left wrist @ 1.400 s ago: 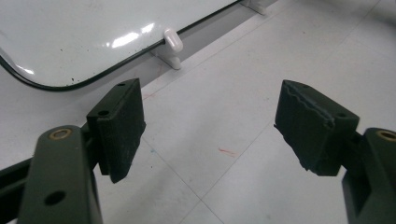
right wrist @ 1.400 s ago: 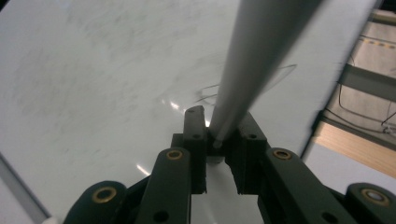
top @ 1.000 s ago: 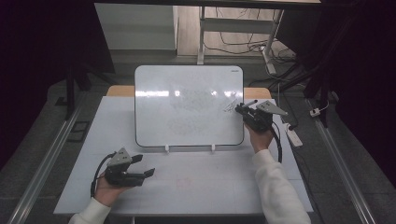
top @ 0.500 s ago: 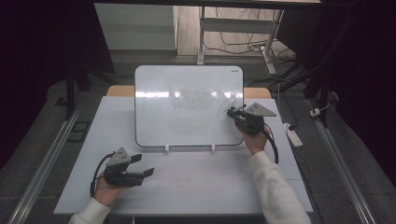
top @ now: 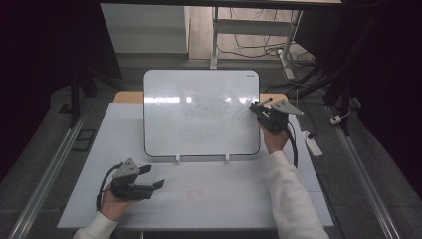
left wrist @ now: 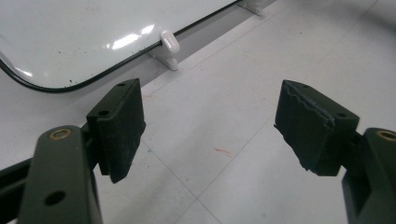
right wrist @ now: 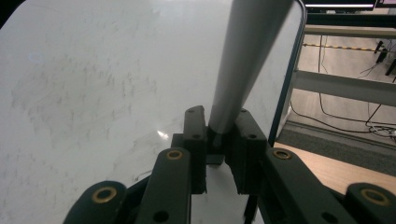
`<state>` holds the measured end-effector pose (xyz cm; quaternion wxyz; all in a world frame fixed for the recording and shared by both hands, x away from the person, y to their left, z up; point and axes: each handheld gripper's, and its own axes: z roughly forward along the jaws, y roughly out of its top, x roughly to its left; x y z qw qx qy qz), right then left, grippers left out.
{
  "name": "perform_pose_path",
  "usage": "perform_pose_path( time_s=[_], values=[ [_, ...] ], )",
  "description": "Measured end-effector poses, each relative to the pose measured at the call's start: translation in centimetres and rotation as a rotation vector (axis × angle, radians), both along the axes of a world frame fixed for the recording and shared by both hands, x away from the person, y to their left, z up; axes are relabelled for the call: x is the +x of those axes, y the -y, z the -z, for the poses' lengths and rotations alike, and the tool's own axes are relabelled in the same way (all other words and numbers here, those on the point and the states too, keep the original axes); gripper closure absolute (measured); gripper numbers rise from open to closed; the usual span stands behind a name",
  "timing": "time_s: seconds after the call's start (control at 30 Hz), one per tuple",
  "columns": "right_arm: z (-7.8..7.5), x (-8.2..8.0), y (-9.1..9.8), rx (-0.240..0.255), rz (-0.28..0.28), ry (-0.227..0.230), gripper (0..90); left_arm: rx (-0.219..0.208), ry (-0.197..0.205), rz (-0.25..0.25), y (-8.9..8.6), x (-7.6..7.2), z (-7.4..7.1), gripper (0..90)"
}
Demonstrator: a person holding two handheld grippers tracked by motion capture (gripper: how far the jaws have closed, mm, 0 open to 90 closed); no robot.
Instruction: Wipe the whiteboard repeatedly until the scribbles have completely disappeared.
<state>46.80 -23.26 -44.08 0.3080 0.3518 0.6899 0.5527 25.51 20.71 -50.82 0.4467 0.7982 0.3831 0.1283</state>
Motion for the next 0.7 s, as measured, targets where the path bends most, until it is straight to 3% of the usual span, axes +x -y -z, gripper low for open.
perform_pose_path(
  time_s=[0.13, 0.2, 0.23, 0.33, 0.4, 0.43, 0.5, 0.57, 0.6, 0.63, 0.7],
  values=[
    [1.2, -1.3, -1.9, -0.06, -0.1, -0.02, 77.2, -0.002, -0.005, -0.002, 0.0, 0.1, 0.1, 24.7],
    [1.6, -1.9, -2.2, -0.099, -0.121, -0.005, 77.2, -0.002, -0.002, 0.001, 0.0, 0.1, 0.0, 24.7],
    [1.4, -1.6, -1.9, -0.089, -0.129, -0.014, 77.2, -0.003, -0.002, 0.002, 0.1, 0.0, 0.0, 24.7],
    [0.3, -0.1, -0.4, -0.017, -0.025, 0.0, 77.2, -0.002, 0.001, 0.004, 0.1, -0.1, 0.0, 24.7],
    [-0.1, 0.4, 0.0, 0.025, 0.0, -0.008, 77.2, -0.001, 0.003, 0.004, 0.1, -0.1, -0.1, 24.7],
    [0.1, 0.1, -0.4, 0.007, 0.002, 0.003, 77.2, -0.003, 0.002, 0.004, 0.0, -0.1, 0.0, 24.7],
    [1.0, -0.9, -1.8, -0.032, -0.085, -0.015, 77.2, -0.003, 0.0, 0.002, -0.1, 0.1, 0.0, 24.7],
    [1.9, -2.2, -3.0, -0.119, -0.141, 0.006, 77.2, -0.002, -0.003, 0.001, -0.1, 0.1, 0.1, 24.7],
    [1.9, -2.3, -3.0, -0.129, -0.14, 0.013, 77.2, -0.001, -0.005, 0.001, -0.1, 0.2, 0.1, 24.7],
    [1.7, -1.9, -2.5, -0.1, -0.144, -0.008, 77.2, 0.001, -0.005, 0.002, 0.0, 0.2, 0.1, 24.7],
    [0.9, -1.1, -1.3, -0.085, -0.054, 0.021, 77.2, 0.004, 0.0, 0.006, 0.1, 0.0, 0.1, 24.7]
  ],
)
